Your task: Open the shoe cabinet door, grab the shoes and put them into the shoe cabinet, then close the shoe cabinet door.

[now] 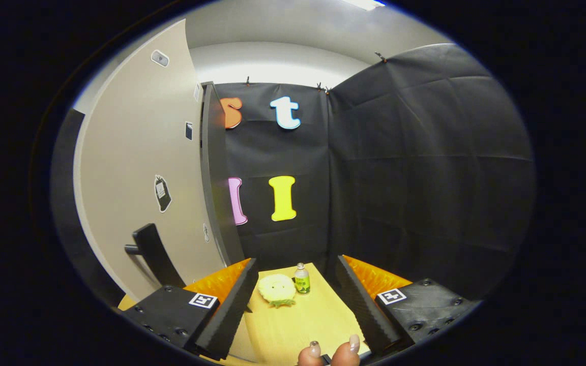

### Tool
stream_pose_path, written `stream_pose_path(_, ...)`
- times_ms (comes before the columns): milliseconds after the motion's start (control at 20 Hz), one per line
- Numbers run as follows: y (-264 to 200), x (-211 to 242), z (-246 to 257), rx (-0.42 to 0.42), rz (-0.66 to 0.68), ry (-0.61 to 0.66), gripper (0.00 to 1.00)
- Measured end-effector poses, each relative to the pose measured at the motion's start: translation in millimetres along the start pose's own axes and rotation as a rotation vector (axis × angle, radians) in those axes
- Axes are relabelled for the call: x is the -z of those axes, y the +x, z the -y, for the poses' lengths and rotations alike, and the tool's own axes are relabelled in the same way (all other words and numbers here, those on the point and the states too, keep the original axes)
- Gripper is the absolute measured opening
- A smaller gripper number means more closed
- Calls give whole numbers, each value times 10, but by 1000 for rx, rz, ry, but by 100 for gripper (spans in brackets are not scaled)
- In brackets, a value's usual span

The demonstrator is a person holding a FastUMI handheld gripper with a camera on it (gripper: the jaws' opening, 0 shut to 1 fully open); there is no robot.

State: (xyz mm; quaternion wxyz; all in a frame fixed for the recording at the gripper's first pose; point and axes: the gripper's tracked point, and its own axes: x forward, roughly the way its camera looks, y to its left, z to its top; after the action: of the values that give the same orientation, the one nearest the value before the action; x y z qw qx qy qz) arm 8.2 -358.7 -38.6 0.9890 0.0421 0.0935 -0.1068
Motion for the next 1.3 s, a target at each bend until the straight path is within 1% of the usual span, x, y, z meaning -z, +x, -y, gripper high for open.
stream_pose_path(200,171,33,-171,-82,-20,-18,98)
stream_pose_path(350,182,37,-247,-108,-21,-16,97)
stream_pose_path(500,178,49,-331,-104,-24,-15,98)
stream_pose_path(600,128,55,-450,-108,-20,-22,93)
stream_pose_path(700,94,66,-609,-111,-13,-37,93)
stream_pose_path(850,4,92,-887,-107,-4,-57,93)
stream_pose_path(1100,-86,203,-1388,-103,-14,-24,93)
stream_pose_path(1300,-130,234,-1903,-123,-3,-44,93)
